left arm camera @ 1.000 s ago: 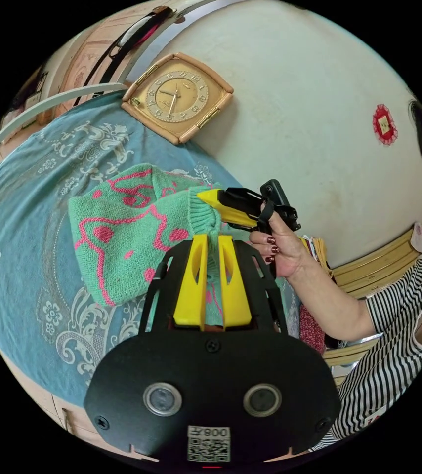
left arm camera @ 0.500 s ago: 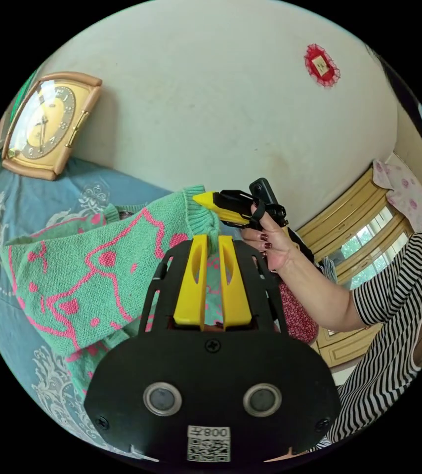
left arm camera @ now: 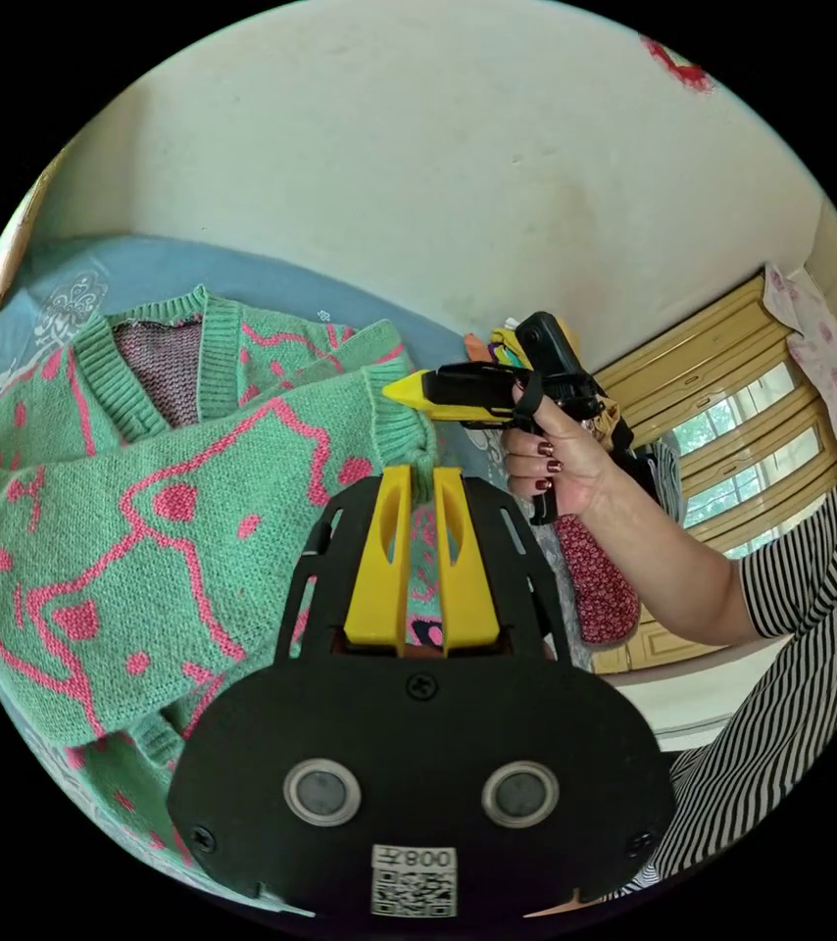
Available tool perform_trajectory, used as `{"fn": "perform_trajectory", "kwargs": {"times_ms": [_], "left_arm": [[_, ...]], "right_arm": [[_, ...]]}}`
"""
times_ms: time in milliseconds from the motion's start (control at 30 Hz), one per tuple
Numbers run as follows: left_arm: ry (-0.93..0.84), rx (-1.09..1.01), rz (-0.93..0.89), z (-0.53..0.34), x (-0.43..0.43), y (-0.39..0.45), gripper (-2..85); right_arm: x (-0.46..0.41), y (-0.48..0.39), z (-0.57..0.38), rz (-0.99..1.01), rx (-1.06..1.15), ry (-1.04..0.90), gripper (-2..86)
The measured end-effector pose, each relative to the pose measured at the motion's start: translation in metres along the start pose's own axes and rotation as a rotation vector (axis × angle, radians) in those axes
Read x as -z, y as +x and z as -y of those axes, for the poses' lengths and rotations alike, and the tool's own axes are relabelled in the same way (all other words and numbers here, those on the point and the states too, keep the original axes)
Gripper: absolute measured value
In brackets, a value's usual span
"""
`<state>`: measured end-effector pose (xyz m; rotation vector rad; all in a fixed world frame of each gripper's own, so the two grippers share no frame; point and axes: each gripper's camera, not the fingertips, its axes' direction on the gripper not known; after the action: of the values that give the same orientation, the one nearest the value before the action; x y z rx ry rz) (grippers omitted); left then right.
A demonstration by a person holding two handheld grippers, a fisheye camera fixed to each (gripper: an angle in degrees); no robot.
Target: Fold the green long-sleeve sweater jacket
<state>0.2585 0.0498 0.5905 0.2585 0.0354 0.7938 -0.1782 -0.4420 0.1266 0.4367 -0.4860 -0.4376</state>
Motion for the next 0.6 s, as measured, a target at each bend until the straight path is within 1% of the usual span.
{"fn": "perform_trajectory", "kwargs": {"times_ms": [333,433,500,600], "left_arm": [[-0.101,-0.008,-0.053,0.039,-0.091,-0.015,4.5],[-0.148,-0.005,-0.055,0.045,-0.117,-0.027,5.0],[-0.168,-0.004,-0.060,0.045,-0.128,-0.033,5.2],[-0.166,0.002,-0.092,0.046,-0.132,-0.040,5.7]], "right_arm": [[0.022,0.034,-0.005,-0.062,-0.031,0.025,2.7],[0.020,0.045,-0.003,-0.114,-0.049,0.004,2.7],[0.016,0.054,-0.003,-0.148,-0.072,-0.009,2.7],[0.016,0.060,-0.004,-0.123,-0.086,0.006,2.7]]}}
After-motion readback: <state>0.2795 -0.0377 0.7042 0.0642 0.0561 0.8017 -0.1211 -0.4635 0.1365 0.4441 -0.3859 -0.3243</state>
